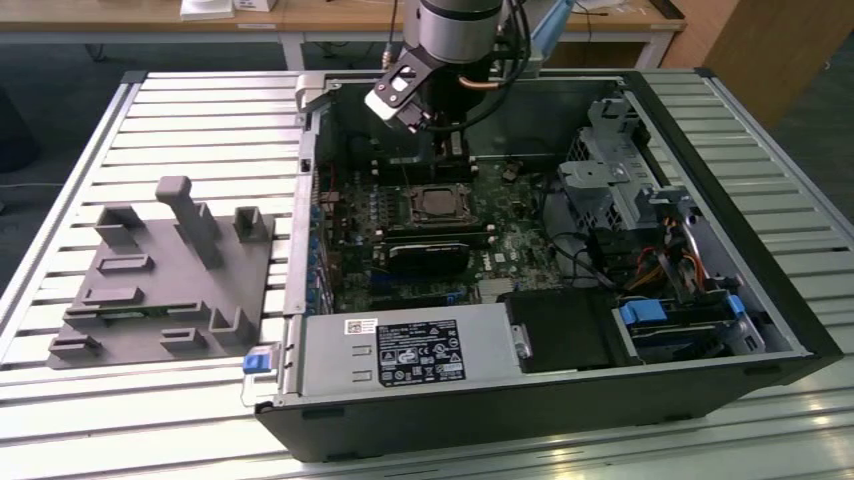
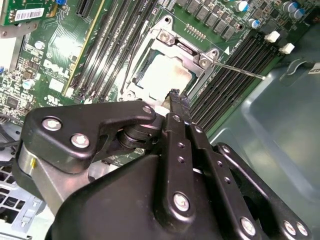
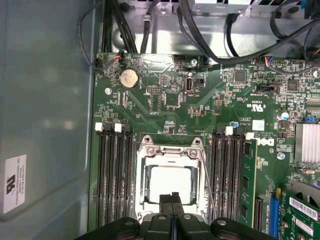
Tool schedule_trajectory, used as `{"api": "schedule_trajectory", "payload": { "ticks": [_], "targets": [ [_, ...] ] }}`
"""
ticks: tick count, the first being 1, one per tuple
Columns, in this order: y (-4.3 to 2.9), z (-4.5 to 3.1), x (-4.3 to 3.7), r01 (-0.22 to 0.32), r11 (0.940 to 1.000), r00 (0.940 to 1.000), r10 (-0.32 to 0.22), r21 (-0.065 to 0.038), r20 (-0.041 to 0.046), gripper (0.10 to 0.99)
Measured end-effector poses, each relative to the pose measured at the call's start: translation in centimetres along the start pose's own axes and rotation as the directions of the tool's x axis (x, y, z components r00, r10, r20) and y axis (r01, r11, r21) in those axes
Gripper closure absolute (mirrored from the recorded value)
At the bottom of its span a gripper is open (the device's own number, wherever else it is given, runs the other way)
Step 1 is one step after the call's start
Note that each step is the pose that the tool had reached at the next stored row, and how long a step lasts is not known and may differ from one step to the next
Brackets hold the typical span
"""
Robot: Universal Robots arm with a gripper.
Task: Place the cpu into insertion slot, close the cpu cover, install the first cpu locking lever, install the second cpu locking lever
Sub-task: 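Install the first cpu locking lever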
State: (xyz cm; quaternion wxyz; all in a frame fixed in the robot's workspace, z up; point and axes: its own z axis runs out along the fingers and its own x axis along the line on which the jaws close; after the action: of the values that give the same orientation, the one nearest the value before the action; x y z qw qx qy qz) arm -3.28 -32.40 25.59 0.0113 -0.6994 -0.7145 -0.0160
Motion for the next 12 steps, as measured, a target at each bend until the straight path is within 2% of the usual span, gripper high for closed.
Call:
{"api": "schedule_trajectory", "payload": {
  "ticks": [12],
  "targets": [
    [0.01, -2.06, 0.08, 0.000, 1.0000, 1.0000, 0.000, 0.000, 0.0001, 0.980]
  ]
}}
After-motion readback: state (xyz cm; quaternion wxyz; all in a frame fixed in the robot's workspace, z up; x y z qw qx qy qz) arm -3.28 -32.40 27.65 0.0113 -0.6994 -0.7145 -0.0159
